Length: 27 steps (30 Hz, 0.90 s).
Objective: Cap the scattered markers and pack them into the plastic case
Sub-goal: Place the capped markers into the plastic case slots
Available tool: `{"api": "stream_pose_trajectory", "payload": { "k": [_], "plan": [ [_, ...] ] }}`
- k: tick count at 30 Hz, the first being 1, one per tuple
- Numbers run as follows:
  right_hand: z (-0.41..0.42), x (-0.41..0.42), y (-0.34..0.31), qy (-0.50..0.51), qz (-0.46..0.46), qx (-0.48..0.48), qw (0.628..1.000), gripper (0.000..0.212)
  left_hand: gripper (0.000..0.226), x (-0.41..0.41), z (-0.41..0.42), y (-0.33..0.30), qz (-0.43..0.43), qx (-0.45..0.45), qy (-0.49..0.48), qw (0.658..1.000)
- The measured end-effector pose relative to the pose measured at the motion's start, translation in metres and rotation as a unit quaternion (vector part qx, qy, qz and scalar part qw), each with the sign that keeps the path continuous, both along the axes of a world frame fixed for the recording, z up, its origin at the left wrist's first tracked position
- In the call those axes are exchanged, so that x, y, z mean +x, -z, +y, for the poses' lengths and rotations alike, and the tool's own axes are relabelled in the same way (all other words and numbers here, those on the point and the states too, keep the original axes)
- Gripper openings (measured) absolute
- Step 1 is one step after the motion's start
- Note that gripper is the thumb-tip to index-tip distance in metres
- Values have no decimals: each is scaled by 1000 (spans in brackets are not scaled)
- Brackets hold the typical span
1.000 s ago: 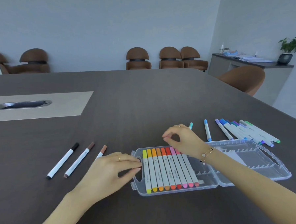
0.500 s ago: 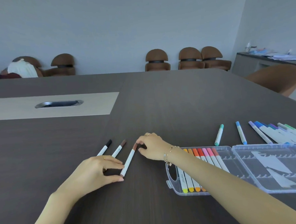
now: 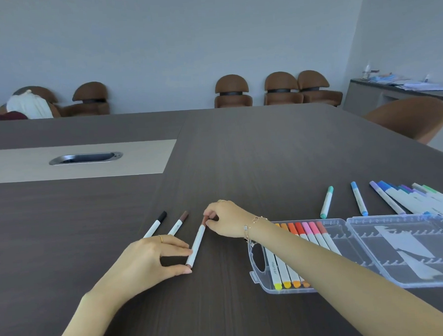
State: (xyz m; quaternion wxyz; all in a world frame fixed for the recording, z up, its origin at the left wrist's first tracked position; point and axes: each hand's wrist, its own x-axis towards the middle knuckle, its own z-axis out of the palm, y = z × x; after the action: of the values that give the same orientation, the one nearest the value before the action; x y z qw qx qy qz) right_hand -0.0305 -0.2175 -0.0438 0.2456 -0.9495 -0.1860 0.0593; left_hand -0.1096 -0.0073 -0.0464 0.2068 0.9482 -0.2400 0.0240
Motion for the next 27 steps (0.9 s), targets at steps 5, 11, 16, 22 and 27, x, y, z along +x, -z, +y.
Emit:
{"api": "stream_pose_trajectory", "payload": {
  "k": [5, 11, 16, 22, 27],
  "plan": [
    [-49, -14, -25, 61, -1, 139, 988, 21, 25, -17, -50, -2, -37, -116, -17, 992],
    [-154, -38, -34, 113, 13, 130, 985, 18, 32, -33, -169, -5, -77, -129, 69, 986],
    [-214, -60, -28, 158, 60, 146, 975, 19, 33, -48, -243, -3, -65, -111, 123, 984],
    [-234, -69, -11, 158, 60, 104, 980, 16, 39, -48, -264, 8, -52, -42, 138, 988],
    [-237, -71, -6, 137, 46, 94, 985, 24, 36, -46, -261, 11, -70, -44, 129, 988]
  ]
}}
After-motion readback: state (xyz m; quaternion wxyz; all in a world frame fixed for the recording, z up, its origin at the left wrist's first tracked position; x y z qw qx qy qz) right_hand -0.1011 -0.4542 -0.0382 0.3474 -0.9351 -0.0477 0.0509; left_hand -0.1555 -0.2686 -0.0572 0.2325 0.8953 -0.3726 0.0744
